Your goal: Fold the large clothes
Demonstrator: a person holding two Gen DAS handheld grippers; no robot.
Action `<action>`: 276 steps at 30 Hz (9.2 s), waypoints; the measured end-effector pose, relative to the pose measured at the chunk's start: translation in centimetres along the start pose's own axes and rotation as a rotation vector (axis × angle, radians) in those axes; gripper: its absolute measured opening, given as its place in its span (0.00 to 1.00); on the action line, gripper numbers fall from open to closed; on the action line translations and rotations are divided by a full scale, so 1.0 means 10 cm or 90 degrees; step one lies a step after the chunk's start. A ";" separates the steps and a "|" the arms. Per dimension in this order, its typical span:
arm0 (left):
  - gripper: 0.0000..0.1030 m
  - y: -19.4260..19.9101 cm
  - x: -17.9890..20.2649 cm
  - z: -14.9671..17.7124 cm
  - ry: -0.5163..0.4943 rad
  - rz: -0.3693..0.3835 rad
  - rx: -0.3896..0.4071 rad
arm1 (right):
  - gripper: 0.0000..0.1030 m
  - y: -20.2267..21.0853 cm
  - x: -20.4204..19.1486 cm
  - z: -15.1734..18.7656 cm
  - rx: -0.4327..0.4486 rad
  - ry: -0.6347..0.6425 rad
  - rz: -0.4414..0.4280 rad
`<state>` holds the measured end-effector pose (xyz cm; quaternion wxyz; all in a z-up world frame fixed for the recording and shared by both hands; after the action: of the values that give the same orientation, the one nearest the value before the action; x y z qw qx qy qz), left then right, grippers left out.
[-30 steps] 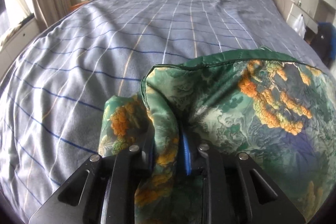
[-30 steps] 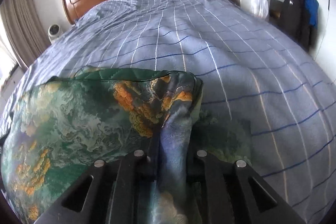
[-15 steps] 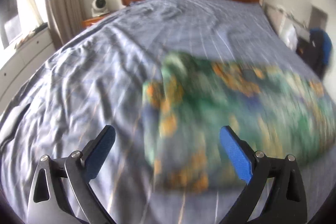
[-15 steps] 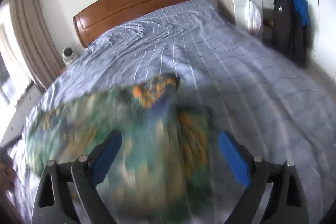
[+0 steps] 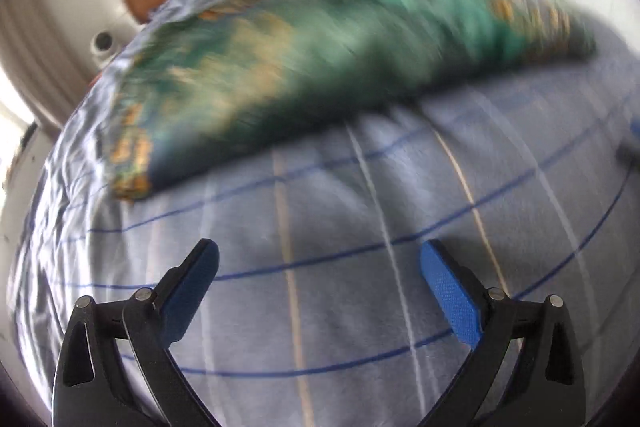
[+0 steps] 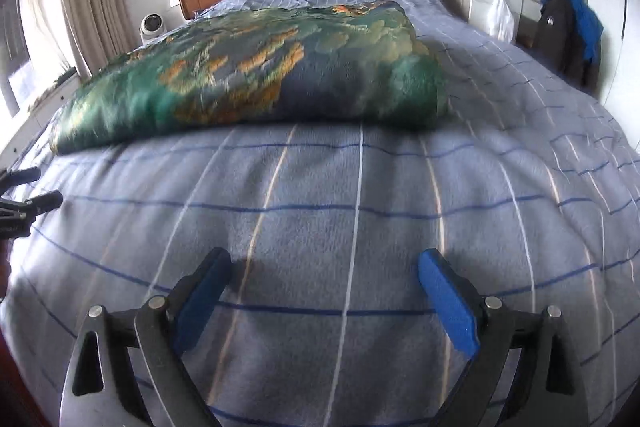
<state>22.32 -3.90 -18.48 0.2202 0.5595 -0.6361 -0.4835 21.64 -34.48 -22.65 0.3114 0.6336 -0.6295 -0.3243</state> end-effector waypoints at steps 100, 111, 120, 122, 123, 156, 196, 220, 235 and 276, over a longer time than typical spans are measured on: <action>1.00 0.09 -0.52 -1.84 0.140 0.118 0.069 | 1.00 -0.09 0.07 0.11 0.026 -0.025 -0.034; 0.99 -0.17 -0.07 -1.29 0.015 0.079 0.029 | 1.00 -0.06 0.09 0.10 0.025 -0.028 -0.042; 0.99 0.25 -0.09 -1.67 0.067 0.246 0.122 | 0.99 0.25 0.66 -0.49 0.090 -0.242 -0.195; 0.99 0.17 0.07 -1.80 0.064 0.283 0.119 | 0.99 0.02 0.90 -0.74 0.070 -0.339 -0.255; 0.99 0.10 0.11 -1.83 0.063 0.295 0.110 | 0.99 -0.11 1.00 -0.82 0.059 -0.376 -0.279; 0.28 0.93 0.40 -2.56 -0.072 0.263 -0.028 | 0.27 0.47 -1.82 -1.54 0.305 0.406 0.069; 0.55 -0.99 -2.62 -0.74 0.454 0.464 -0.039 | 0.00 -1.48 -2.43 -1.94 -0.109 0.057 -0.348; 0.98 -0.02 -3.02 -0.19 0.425 0.200 0.025 | 0.97 0.00 -2.54 -1.47 0.026 0.171 -0.243; 0.99 0.71 -2.47 -0.08 0.254 -0.113 0.084 | 0.97 0.09 -1.33 -0.86 -0.048 0.030 -0.071; 1.00 -1.31 -2.96 -0.60 0.509 0.666 -0.082 | 0.99 -2.01 -1.60 -2.19 -0.271 -0.165 -0.607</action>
<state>41.93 22.50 -19.45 0.6785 0.2986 -0.6629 -0.1049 51.28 -18.53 -25.41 0.1713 0.7268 -0.2256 -0.6257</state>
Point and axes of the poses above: each gripper's, at about its wrist camera, not at the fingertips, and y roughly against the way its jaws point, x to its right, z to its underside, the point moved 4 cm from there along -y, roughly the way its jaws point, and after that the axes turned 7 degrees about -x, right-handed, at the moved point
